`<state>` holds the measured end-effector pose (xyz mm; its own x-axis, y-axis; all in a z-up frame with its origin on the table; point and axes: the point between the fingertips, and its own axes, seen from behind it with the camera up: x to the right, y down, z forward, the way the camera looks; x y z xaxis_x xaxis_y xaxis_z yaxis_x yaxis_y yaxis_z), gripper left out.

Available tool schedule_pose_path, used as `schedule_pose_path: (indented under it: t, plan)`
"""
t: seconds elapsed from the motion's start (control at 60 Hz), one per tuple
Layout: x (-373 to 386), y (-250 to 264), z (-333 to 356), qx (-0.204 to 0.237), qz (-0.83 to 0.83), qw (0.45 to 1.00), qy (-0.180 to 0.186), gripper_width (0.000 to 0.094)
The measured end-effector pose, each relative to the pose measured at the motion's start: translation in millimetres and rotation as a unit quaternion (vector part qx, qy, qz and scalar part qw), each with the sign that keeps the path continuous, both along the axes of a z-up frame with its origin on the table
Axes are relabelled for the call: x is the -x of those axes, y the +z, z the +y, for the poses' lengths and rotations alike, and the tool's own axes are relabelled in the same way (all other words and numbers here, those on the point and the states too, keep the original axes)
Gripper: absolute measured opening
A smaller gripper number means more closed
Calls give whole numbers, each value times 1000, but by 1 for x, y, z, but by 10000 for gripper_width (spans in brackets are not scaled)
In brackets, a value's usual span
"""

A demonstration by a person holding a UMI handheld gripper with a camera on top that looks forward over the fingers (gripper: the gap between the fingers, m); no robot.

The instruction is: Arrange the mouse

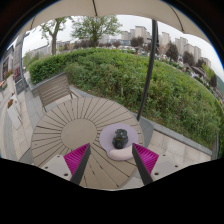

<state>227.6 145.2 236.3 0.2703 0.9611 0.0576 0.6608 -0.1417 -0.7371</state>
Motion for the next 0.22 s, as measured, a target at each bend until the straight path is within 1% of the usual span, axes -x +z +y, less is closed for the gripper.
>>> schedule_pose_path:
  t: [0.067, 0.15, 0.217]
  plan:
    - [0, 1, -2, -6, 5, 1000, 3, 854]
    - [-5, -1, -1, 2, -1, 1000, -2, 856]
    - [-1, 0, 2, 0, 1, 1000, -7, 856]
